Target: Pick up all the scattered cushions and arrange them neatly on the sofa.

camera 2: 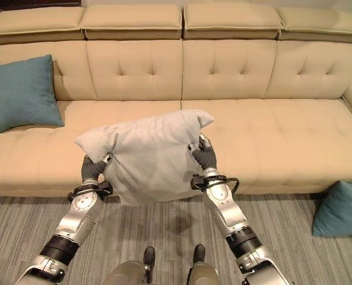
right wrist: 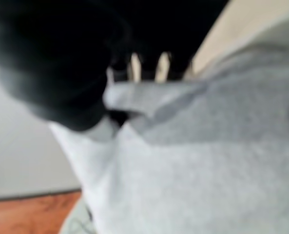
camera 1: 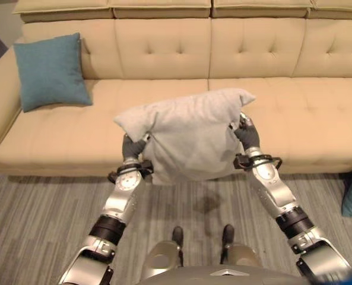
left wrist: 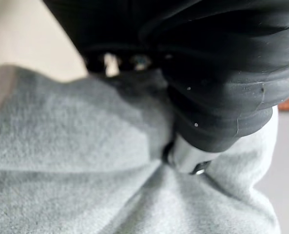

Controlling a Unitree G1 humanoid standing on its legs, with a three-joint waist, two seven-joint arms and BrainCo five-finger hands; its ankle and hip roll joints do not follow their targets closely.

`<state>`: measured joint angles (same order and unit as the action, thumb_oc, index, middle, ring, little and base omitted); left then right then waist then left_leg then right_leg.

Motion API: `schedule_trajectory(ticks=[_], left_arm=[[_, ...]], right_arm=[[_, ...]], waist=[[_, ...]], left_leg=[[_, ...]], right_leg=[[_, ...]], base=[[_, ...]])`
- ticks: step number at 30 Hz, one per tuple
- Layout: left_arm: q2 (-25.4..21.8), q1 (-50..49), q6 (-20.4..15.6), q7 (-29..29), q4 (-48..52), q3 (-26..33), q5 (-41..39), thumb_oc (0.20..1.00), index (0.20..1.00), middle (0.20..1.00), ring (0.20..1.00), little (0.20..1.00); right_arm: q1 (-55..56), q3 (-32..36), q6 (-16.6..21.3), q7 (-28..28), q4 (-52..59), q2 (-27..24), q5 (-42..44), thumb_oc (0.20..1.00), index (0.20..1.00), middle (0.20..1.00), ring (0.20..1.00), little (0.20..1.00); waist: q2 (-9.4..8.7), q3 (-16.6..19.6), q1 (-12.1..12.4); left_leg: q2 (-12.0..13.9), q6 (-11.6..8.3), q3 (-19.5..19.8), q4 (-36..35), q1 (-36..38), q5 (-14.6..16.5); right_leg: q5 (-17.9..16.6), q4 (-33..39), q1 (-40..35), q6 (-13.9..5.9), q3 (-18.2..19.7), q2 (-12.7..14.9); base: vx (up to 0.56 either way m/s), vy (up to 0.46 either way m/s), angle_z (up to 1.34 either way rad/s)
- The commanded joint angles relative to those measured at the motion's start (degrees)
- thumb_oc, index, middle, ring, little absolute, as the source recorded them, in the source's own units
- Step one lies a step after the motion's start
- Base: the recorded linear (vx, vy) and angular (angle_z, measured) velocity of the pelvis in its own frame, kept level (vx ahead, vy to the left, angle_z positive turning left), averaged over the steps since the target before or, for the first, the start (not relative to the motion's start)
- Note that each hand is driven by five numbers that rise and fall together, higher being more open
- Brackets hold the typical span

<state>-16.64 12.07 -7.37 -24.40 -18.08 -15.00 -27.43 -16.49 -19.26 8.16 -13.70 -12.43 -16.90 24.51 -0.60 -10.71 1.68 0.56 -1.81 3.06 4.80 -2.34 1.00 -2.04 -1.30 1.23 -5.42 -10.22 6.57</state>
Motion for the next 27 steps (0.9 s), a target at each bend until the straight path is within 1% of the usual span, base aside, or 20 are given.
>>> schedule_trajectory(ticks=[1,2,3,4,6,7,8,9,10,11,13,15,16,18,19,20,23,24,26,27], left_arm=[[2.94,5.40,-4.22,5.17,6.26,-5.03,1.56,0.200,0.200,0.200,0.200,0.200],[3.22,6.18,-4.51,5.34,5.86,-5.34,1.11,0.200,0.200,0.200,0.200,0.200],[3.21,6.19,-4.51,5.34,5.86,-5.35,1.11,0.200,0.200,0.200,0.200,0.200],[3.19,6.08,-4.32,5.32,6.01,-5.37,1.33,0.200,0.200,0.200,0.200,0.200],[3.16,6.17,-4.03,5.21,5.95,-5.45,1.50,0.200,0.200,0.200,0.200,0.200],[3.03,6.32,-3.84,5.22,5.92,-5.42,1.87,0.200,0.200,0.200,0.200,0.200],[2.98,6.54,-3.61,5.26,5.78,-5.40,2.27,0.200,0.200,0.200,0.200,0.200],[3.01,6.54,-3.55,5.27,5.89,-5.50,2.35,0.200,0.200,0.200,0.200,0.200],[3.29,6.47,-3.19,5.15,5.75,-5.45,2.37,0.200,0.200,0.200,0.200,0.200],[3.29,6.45,-3.19,5.14,5.75,-5.45,2.37,0.200,0.200,0.200,0.200,0.200],[3.24,6.12,-2.96,5.26,5.99,-5.18,2.56,0.200,0.200,0.200,0.200,0.200],[2.87,5.27,-3.07,5.75,6.42,-4.49,2.73,0.200,0.200,0.200,0.200,0.200],[2.39,4.34,-3.04,5.51,6.91,-4.24,2.51,0.200,0.200,0.200,0.200,0.200],[2.16,4.14,-2.97,5.78,6.93,-4.44,2.22,0.200,0.200,0.200,0.200,0.200],[1.48,3.97,-2.62,5.76,7.10,-4.82,2.40,0.200,0.200,0.200,0.200,0.200],[1.46,3.96,-2.61,5.76,7.11,-4.82,2.40,0.200,0.200,0.200,0.200,0.200],[0.67,4.36,-2.52,5.87,7.62,-5.25,2.37,0.200,0.200,0.200,0.200,0.200],[0.36,4.80,-2.52,5.81,7.61,-5.66,2.56,0.200,0.200,0.200,0.200,0.200],[-0.01,5.40,-2.43,5.39,7.62,-5.57,3.23,0.200,0.200,0.200,0.200,0.200],[-0.08,5.62,-2.45,5.32,7.77,-5.41,3.14,0.200,0.200,0.200,0.200,0.200]], right_arm=[[-0.86,-1.66,4.87,3.35,7.20,2.58,-0.72,0.200,0.200,0.200,0.200,0.200],[-1.00,-1.66,5.16,3.01,7.05,2.49,-0.65,0.200,0.200,0.200,0.200,0.200],[-1.01,-1.66,5.17,3.01,7.04,2.50,-0.65,0.200,0.200,0.200,0.200,0.200],[-0.53,-1.22,5.13,2.86,7.17,2.43,-0.73,0.200,0.200,0.200,0.200,0.200],[-0.10,-0.70,4.95,2.67,7.24,2.81,-0.45,0.200,0.200,0.200,0.200,0.200],[-0.07,-0.51,4.95,2.61,7.09,3.06,-0.35,0.200,0.200,0.200,0.200,0.200],[0.02,-0.22,5.09,2.52,7.11,3.12,-0.40,0.200,0.200,0.200,0.200,0.200],[0.14,-0.28,5.04,2.56,6.88,3.12,-0.65,0.200,0.200,0.200,0.200,0.200],[0.05,-0.44,4.96,2.21,6.11,3.43,-1.65,0.200,0.200,0.200,0.200,0.200],[0.06,-0.45,4.98,2.20,6.10,3.44,-1.66,0.200,0.200,0.200,0.200,0.200],[0.03,-0.41,4.83,2.06,5.10,3.70,-1.83,0.200,0.200,0.200,0.200,0.200],[-0.09,-0.19,4.65,2.35,4.76,3.82,-1.90,0.200,0.200,0.200,0.200,0.200],[0.18,-0.12,4.55,2.61,4.43,4.45,-2.25,0.200,0.200,0.200,0.200,0.200],[0.67,0.29,4.54,2.57,4.59,4.50,-2.29,0.200,0.200,0.200,0.200,0.200],[1.17,0.77,4.49,2.92,4.50,5.58,-2.18,0.200,0.200,0.200,0.200,0.200],[1.17,0.78,4.49,2.92,4.51,5.60,-2.19,0.200,0.200,0.200,0.200,0.200],[0.82,0.77,4.38,3.19,4.62,6.10,-2.62,0.200,0.200,0.200,0.200,0.200],[0.47,0.83,4.40,3.32,4.66,6.16,-2.63,0.200,0.200,0.200,0.200,0.200],[0.09,0.66,4.33,2.92,4.78,6.60,-3.11,0.200,0.200,0.200,0.200,0.200],[-0.15,0.58,4.21,2.92,4.64,6.68,-3.16,0.200,0.200,0.200,0.200,0.200]], waist=[[-0.82,3.68,-2.11],[-1.68,2.99,-1.53],[-1.64,2.96,-1.58],[-1.85,2.75,-1.36],[-2.27,2.77,-1.08],[-2.43,2.92,-0.95],[-2.26,3.17,-0.88],[-2.11,3.22,-0.50],[-1.13,3.50,0.24],[-1.23,3.41,0.27],[-0.88,3.46,1.23],[-0.68,3.79,2.38],[-0.96,4.66,2.61],[-1.31,5.01,2.64],[-2.14,5.66,3.17],[-2.17,5.64,3.22],[-2.32,5.16,3.10],[-2.10,4.78,2.61],[-1.43,4.50,2.39],[-1.23,4.39,2.36]], left_leg=[[0.94,-5.53,-0.09,14.68,-1.40,-1.23],[1.09,-5.01,-0.37,19.62,-3.78,-2.27],[1.11,-5.01,-0.30,19.80,-3.86,-2.18],[0.96,-4.46,-0.75,20.72,-5.10,-2.21],[0.29,-3.56,-2.03,18.53,-7.69,-0.96],[0.06,-2.97,-3.16,15.81,-8.63,-0.10],[0.00,-2.36,-4.29,11.60,-9.53,-0.53],[-0.58,-2.09,-4.60,8.05,-9.28,-1.90],[-0.93,-2.32,-4.15,1.53,-10.32,-6.28],[-1.03,-2.32,-4.20,1.04,-9.93,-6.51],[-1.14,-3.06,-3.58,-1.48,-11.12,-8.67],[-1.27,-3.09,-3.24,-2.33,-10.88,-9.70],[-1.06,-2.02,-2.67,-2.91,-9.12,-8.72],[-1.20,-1.73,-2.90,-2.31,-8.65,-8.19],[-1.81,-0.12,-3.35,-0.59,-6.82,-5.14],[-1.83,-0.10,-3.41,-0.55,-6.80,-5.09],[-2.36,1.23,-3.86,0.50,-4.90,-2.97],[-2.31,1.65,-3.61,0.59,-4.23,-2.51],[-2.03,2.17,-3.75,0.54,-2.47,-0.90],[-1.99,2.13,-3.87,0.37,-1.59,-0.44]], right_leg=[[0.68,0.71,0.72,-0.42,-0.41,-2.04],[1.22,2.05,-1.44,0.52,-1.53,-2.44],[1.20,2.11,-1.50,0.52,-1.59,-2.48],[1.37,2.41,-2.18,0.73,-1.90,-2.46],[1.86,2.78,-2.87,0.74,-1.78,-2.35],[2.22,2.95,-3.20,0.67,-1.70,-2.45],[2.43,3.14,-3.60,0.58,-1.63,-3.10],[2.80,3.24,-4.23,0.60,-1.26,-3.65],[3.51,3.84,-5.41,0.67,-0.48,-5.23],[3.56,3.88,-5.59,0.65,-0.44,-5.12],[4.38,4.12,-7.03,0.80,0.31,-5.90],[5.41,3.81,-8.29,0.75,1.25,-6.33],[6.75,2.60,-8.98,0.47,1.77,-6.02],[7.44,1.59,-9.45,0.25,1.74,-5.50],[8.15,-3.34,-9.42,-1.49,2.17,-3.45],[8.23,-3.44,-9.40,-1.51,2.22,-3.41],[3.29,-13.90,-5.03,-5.09,3.16,-1.45],[2.04,-17.28,-3.76,-5.60,3.58,-1.37],[2.25,-20.88,-0.05,-4.88,2.04,-0.27],[1.81,-19.99,1.29,-4.53,0.75,0.53]], base=[[0.15,-0.266,0.93],[0.11,-0.221,1.10],[0.11,-0.183,0.78],[0.08,-0.077,0.42],[0.14,-0.082,0.13],[0.18,-0.051,0.16],[0.22,-0.028,0.20],[0.30,0.019,0.20],[0.23,0.031,0.11],[0.20,0.041,0.07],[0.17,0.045,-0.22],[0.27,0.106,-0.48],[0.33,0.151,-0.66],[0.29,0.173,-0.68],[0.23,0.176,-0.42],[0.29,0.236,-0.25],[0.12,0.155,-0.20],[0.13,0.179,-0.05],[0.14,0.166,0.03],[0.17,0.127,-0.05]])
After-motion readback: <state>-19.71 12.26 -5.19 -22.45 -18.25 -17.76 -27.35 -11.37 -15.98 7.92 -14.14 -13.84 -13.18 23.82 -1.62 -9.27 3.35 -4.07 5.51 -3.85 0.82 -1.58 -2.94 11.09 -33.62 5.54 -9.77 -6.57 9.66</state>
